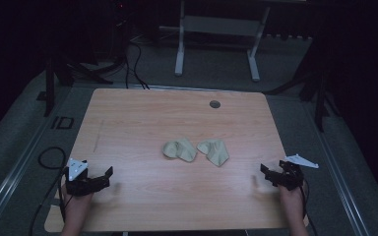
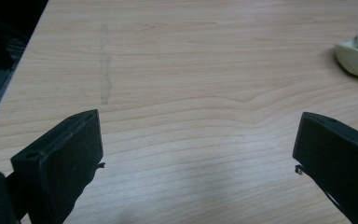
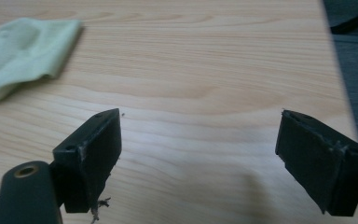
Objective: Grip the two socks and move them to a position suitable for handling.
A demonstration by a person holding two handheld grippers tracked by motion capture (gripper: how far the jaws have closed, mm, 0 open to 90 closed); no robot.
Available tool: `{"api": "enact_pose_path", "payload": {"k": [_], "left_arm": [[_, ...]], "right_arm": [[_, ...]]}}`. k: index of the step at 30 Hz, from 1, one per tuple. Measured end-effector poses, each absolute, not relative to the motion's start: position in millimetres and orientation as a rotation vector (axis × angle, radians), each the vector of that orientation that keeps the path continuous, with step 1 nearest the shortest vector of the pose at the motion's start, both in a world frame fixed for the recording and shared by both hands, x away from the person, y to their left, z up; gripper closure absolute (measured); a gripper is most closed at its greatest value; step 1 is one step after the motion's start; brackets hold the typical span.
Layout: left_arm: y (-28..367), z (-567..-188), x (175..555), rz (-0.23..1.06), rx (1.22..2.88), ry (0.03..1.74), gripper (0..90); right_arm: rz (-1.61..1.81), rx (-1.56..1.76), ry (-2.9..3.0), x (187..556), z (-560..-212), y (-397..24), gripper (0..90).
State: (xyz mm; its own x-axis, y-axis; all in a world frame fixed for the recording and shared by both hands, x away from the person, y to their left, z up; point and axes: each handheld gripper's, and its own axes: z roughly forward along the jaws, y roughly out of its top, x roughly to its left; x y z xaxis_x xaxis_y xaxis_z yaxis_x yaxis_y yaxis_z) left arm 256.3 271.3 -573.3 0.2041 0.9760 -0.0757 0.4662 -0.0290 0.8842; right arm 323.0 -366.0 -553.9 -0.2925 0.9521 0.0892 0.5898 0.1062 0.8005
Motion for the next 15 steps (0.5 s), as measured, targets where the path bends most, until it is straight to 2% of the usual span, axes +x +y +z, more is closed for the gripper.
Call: {"api": "enact_pose_path", "payload": {"k": [4, 15], "left_arm": [[272, -573, 257, 0.702, 1.598, 1.376, 1.4], [274, -571, 255, 0.708, 1.603, 1.347, 1.4]], "right_arm": [[1.057, 1.477, 1.975, 329, -548, -356, 14.0], [1.094, 1.442, 2.08, 344, -534, -328, 13.9]]}}
